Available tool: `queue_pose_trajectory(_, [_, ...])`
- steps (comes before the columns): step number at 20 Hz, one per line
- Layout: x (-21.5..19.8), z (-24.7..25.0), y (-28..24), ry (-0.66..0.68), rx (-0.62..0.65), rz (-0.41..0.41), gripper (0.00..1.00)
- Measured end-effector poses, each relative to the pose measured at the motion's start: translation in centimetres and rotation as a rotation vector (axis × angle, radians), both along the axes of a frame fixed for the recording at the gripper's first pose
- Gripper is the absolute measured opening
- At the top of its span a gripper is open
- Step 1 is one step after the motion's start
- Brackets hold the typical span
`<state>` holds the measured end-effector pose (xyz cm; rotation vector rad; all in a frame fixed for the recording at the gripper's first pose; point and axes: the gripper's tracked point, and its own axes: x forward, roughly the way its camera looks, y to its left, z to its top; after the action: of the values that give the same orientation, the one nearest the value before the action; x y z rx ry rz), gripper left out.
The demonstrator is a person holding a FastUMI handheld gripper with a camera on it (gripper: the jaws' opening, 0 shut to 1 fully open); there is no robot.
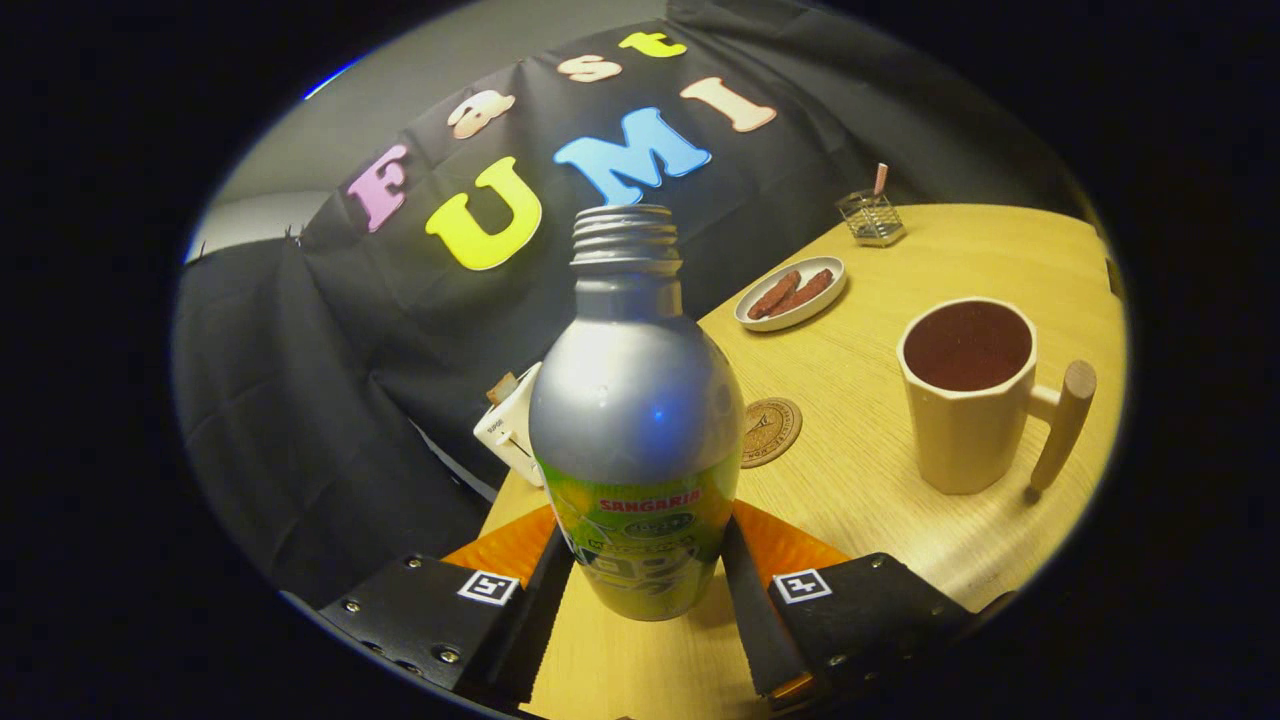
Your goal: Take the bottle from table, then pour the juice into the cup, finally place the bottle on the coaster
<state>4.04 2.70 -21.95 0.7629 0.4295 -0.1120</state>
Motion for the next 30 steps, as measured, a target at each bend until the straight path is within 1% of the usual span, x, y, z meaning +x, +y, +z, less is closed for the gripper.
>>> queue_pose_trajectory(7, [-0.8,-0.7,-2.1,0.002,0.207,-0.103,0.77])
queue_pose_trajectory(12, [-0.9,-1.0,-2.2,0.01,0.345,-0.121,0.77])
queue_pose_trajectory(15, [-0.7,-0.6,-2.3,0.002,0.452,-0.145,0.77])
queue_pose_trajectory(21, [-0.1,-0.4,-1.8,0.029,0.616,-0.19,0.77])
queue_pose_trajectory(26, [0.1,-0.1,-1.9,0.033,0.725,-0.225,0.77])
queue_pose_trajectory(30, [0.2,0.4,-1.6,0.03,0.8,-0.226,0.77])
